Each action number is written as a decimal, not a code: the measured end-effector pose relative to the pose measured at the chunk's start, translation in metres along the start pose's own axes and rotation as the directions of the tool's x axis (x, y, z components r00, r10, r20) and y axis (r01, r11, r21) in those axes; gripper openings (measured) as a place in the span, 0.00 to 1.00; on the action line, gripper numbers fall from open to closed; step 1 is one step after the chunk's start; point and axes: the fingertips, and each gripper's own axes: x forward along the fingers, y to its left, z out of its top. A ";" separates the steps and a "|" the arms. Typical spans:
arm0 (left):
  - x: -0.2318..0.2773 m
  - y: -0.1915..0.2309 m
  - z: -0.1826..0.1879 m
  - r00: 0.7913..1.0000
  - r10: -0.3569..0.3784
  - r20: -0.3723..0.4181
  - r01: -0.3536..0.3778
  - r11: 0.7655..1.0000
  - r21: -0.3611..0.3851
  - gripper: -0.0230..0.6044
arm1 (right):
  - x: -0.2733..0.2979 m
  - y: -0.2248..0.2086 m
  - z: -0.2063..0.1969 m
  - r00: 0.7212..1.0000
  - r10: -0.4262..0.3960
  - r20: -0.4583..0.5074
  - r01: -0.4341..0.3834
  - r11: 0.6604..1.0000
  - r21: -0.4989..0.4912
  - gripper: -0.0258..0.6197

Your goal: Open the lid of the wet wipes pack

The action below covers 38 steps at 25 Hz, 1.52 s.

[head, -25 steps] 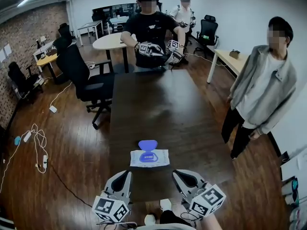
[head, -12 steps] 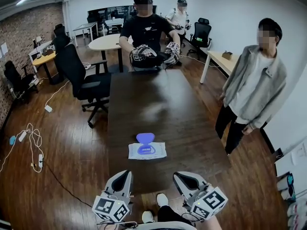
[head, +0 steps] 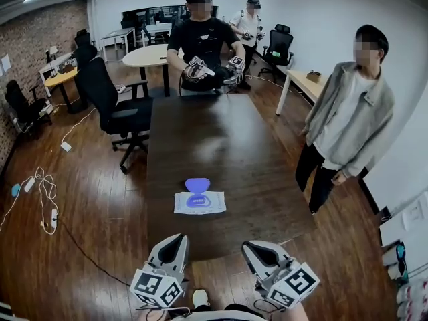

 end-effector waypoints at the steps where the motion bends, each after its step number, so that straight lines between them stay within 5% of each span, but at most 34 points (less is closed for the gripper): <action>1: -0.003 -0.005 -0.001 1.000 0.002 0.003 -0.002 1.000 0.004 0.04 | -0.005 0.002 -0.001 1.000 0.005 0.001 -0.005 1.000 -0.008 0.05; 7: -0.028 -0.056 -0.017 0.999 0.032 -0.009 -0.031 0.999 0.017 0.04 | -0.065 0.018 -0.013 0.999 0.038 -0.008 -0.038 0.999 -0.025 0.05; 21: -0.127 -0.257 -0.066 0.999 0.042 -0.034 -0.039 0.996 0.082 0.04 | -0.280 0.058 -0.055 0.998 0.036 0.053 -0.039 0.997 0.063 0.05; 38: -0.171 -0.287 -0.045 0.998 0.051 0.038 -0.055 0.991 0.119 0.04 | -0.315 0.092 -0.043 0.994 0.086 0.071 -0.087 0.996 0.004 0.05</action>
